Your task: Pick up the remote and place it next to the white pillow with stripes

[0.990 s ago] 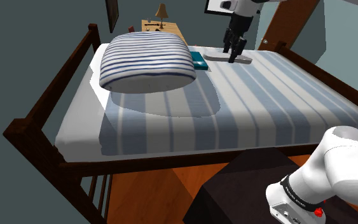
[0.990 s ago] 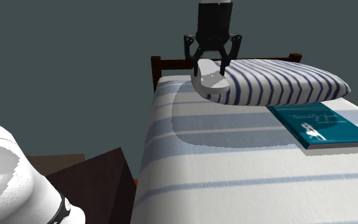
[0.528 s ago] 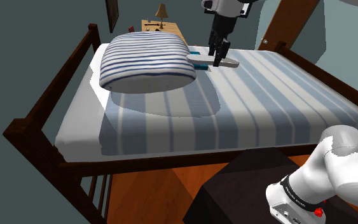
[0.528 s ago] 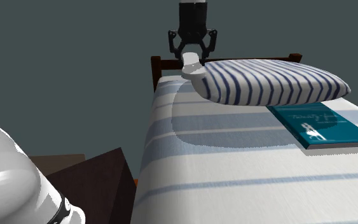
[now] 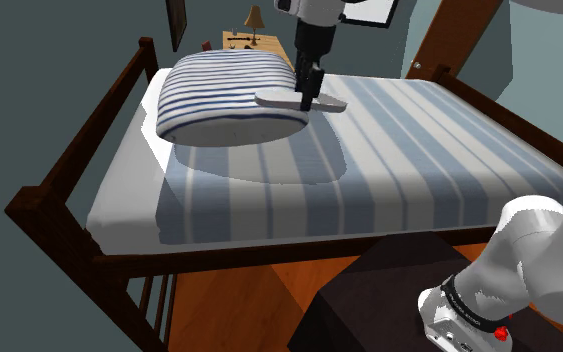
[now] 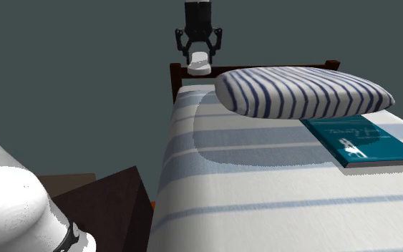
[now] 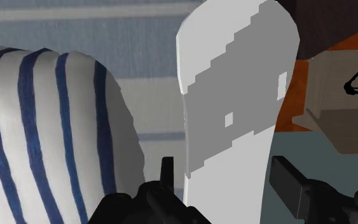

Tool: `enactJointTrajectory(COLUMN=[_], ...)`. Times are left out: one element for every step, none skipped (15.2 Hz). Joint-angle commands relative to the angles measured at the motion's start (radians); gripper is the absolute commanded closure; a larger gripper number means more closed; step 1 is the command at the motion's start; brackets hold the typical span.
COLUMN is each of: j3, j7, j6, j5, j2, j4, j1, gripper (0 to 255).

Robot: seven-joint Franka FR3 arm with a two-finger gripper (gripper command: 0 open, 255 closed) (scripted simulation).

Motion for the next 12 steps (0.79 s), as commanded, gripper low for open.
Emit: enactJointTrajectory(j3=[0.019, 0.029, 0.038, 0.051, 0.051, 0.051, 0.051, 0.051, 0.051, 0.051, 0.051, 0.051], j7=[0.038, 0.056, 0.075, 0.102, 0.102, 0.102, 0.103, 0.103, 0.104, 0.104, 0.104, 0.104], j6=[-0.008, -0.013, -0.019, -0.028, -0.014, 0.0, 0.014, 0.028, 0.041, 0.055, 0.068, 0.082], j5=[0.006, 0.009, 0.012, 0.015, 0.015, 0.015, 0.015, 0.014, 0.014, 0.014, 0.014, 0.014], j2=[0.034, 0.053, 0.073, 0.104, 0.102, 0.101, 0.099, 0.098, 0.097, 0.097, 0.096, 0.096], j4=[0.041, 0.064, 0.089, 0.129, 0.113, 0.097, 0.082, 0.067, 0.053, 0.039, 0.025, 0.011], j1=[0.018, 0.028, 0.038, 0.052, 0.052, 0.052, 0.052, 0.052, 0.052, 0.053, 0.053, 0.053], gripper=[255, 255, 255, 255, 255, 255, 255, 255, 255, 255, 255, 255])
